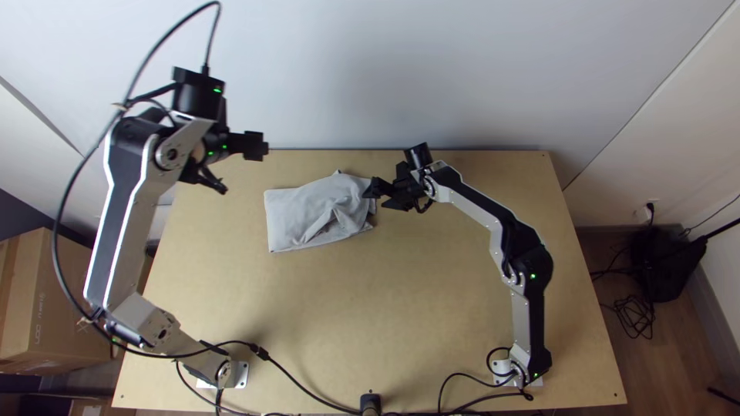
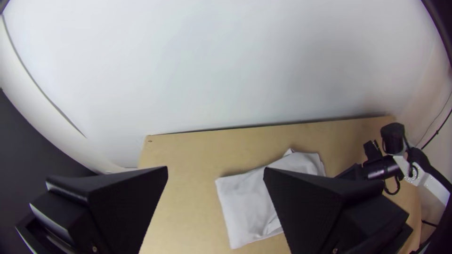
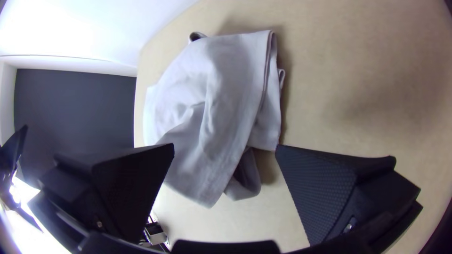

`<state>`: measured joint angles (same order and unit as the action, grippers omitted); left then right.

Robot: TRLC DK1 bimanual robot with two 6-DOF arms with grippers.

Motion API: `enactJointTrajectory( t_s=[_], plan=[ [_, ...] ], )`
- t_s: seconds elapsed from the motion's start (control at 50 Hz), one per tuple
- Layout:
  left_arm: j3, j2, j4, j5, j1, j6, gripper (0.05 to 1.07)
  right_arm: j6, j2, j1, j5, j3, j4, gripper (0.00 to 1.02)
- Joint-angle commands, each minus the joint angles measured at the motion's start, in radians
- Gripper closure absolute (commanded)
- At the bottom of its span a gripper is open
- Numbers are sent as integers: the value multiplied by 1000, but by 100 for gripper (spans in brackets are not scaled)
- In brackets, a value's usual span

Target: Fold the t-shirt

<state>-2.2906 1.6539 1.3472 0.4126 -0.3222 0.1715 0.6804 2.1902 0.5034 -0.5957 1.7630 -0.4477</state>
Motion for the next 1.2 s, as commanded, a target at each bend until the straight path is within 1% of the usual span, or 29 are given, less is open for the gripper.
enactJointTrajectory(
  t_s=[0.0, 0.28, 0.38, 0.48, 0.54, 0.56, 0.58, 0.6, 0.64, 0.66, 0.8, 0.88, 1.06, 1.18],
  plan=[
    [10, -69, 26, -6, 35, -23, 10, 10, 88, 24, -12, 70, 7, 3],
    [10, -106, 35, -9, 133, -43, 10, 33, 252, 83, -15, 234, 6, 3],
    [10, -106, 33, -9, 143, -50, 10, 41, 306, 110, -35, 289, 4, 3],
    [10, -105, 33, -9, 149, -50, 10, 50, 356, 132, -72, 337, -11, 5],
    [11, -105, 33, -9, 150, -50, 10, 48, 370, 138, -82, 342, -20, 18],
    [11, -105, 33, -9, 152, -50, 10, 45, 373, 138, -81, 340, -22, 25],
    [13, -103, 35, -9, 155, -50, 10, 42, 375, 136, -81, 339, -26, 36],
    [13, -103, 33, -9, 158, -50, 10, 38, 375, 135, -81, 339, -32, 51],
    [13, -103, 33, -9, 160, -52, 10, 24, 373, 126, -81, 332, -34, 86],
    [13, -103, 33, -9, 163, -52, 10, 22, 372, 119, -82, 331, -34, 100],
    [14, -95, 33, -9, 186, -59, 10, -5, 304, 50, -81, 240, -29, 100],
    [14, -95, 29, -9, 186, -59, 10, -19, 243, 0, -79, 158, 0, 100],
    [14, -94, 18, -9, 186, -61, 10, -58, 88, -149, -75, -66, 75, 100],
    [14, -91, 9, -9, 186, -61, 10, -88, -26, -272, -69, -224, 136, 100]
  ],
)
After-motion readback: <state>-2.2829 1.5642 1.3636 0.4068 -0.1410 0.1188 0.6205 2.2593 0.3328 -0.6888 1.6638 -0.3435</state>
